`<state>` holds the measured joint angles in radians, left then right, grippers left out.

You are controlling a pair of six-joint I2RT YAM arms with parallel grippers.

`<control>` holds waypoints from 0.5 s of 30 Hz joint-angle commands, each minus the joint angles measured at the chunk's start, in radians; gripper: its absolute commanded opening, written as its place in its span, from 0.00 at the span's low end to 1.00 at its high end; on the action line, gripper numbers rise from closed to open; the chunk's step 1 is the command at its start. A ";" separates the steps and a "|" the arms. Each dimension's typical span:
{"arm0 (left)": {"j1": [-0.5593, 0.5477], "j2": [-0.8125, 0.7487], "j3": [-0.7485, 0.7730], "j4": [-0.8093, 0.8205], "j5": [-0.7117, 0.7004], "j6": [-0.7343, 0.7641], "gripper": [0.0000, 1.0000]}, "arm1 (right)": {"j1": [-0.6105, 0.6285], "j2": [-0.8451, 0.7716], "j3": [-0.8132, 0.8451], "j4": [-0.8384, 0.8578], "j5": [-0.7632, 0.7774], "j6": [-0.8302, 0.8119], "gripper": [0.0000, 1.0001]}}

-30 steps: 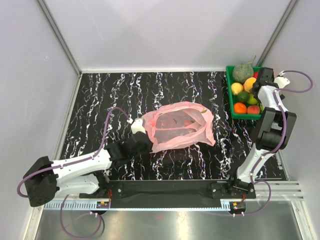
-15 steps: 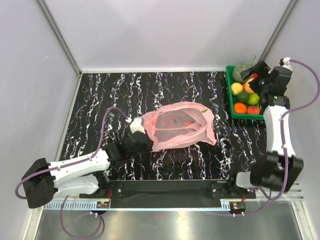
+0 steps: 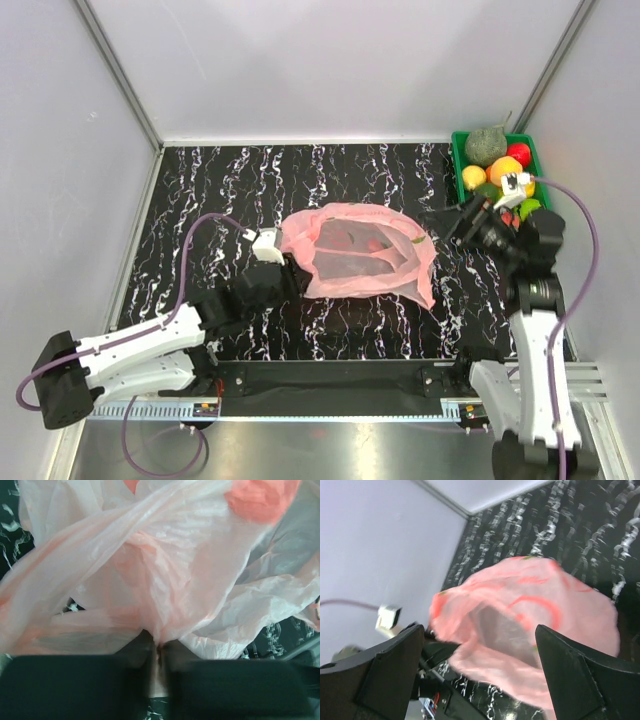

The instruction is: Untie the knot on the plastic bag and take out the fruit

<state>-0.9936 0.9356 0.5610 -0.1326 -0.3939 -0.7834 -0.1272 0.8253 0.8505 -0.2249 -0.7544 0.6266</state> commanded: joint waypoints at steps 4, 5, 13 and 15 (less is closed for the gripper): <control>0.004 -0.052 0.020 0.096 0.001 0.075 0.98 | 0.011 -0.250 -0.031 -0.129 -0.077 0.018 1.00; 0.004 -0.058 0.026 0.091 0.001 0.084 0.99 | 0.011 -0.271 -0.021 -0.169 -0.079 0.012 1.00; 0.004 -0.171 0.074 0.051 0.015 0.127 0.99 | 0.009 -0.311 0.041 -0.283 -0.109 -0.048 1.00; 0.004 -0.205 0.094 0.048 0.041 0.156 0.99 | 0.009 -0.331 0.044 -0.281 -0.114 -0.033 1.00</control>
<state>-0.9928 0.7876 0.5777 -0.1215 -0.3840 -0.6846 -0.1188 0.5228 0.8452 -0.4805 -0.8326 0.6018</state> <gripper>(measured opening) 0.987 0.994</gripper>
